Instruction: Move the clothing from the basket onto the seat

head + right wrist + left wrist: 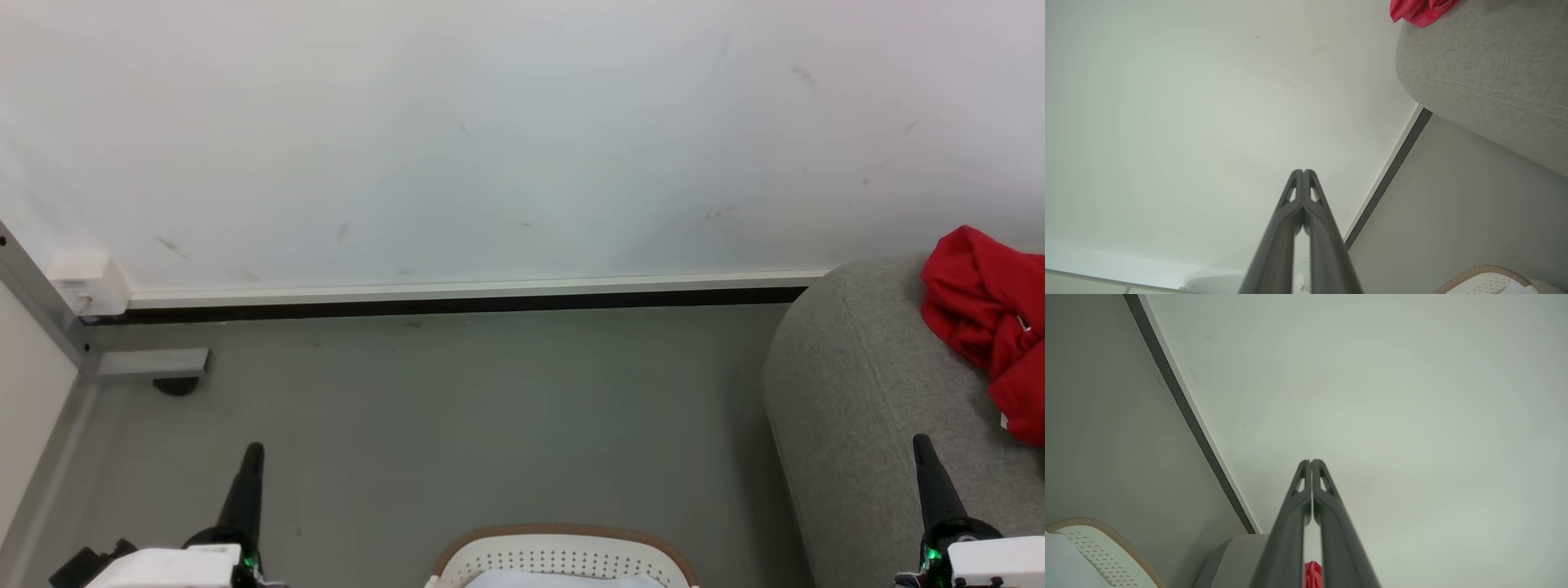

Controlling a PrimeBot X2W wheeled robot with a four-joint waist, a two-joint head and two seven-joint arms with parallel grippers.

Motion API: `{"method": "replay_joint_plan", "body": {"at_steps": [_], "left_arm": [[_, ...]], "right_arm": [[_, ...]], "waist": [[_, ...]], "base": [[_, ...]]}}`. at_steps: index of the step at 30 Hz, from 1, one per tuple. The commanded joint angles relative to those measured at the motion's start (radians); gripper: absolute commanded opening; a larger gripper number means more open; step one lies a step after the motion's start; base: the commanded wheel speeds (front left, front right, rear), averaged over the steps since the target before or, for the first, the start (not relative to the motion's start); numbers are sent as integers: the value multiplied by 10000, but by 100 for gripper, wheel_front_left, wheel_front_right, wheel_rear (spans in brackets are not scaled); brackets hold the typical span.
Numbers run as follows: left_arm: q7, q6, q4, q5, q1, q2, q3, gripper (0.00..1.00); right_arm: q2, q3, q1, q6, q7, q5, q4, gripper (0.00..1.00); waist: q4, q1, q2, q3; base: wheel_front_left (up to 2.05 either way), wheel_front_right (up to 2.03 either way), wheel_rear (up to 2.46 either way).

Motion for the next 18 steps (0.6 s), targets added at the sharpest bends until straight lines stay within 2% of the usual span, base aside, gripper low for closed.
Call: {"method": "replay_joint_plan", "body": {"at_steps": [1,18], "left_arm": [[90,26,-45,-326,-163,27,65,0],[409,43,-13,-1504,-261,2,139,0]], "right_arm": [[-127,-74,-182,-16,63,343,-104,0],[-219,-162,-182,-19,254,1648,-139,0]], "waist": [[12,0,-1,-1],[114,0,-1,-12]], "base": [[0,0,0],[0,0,0]]}}
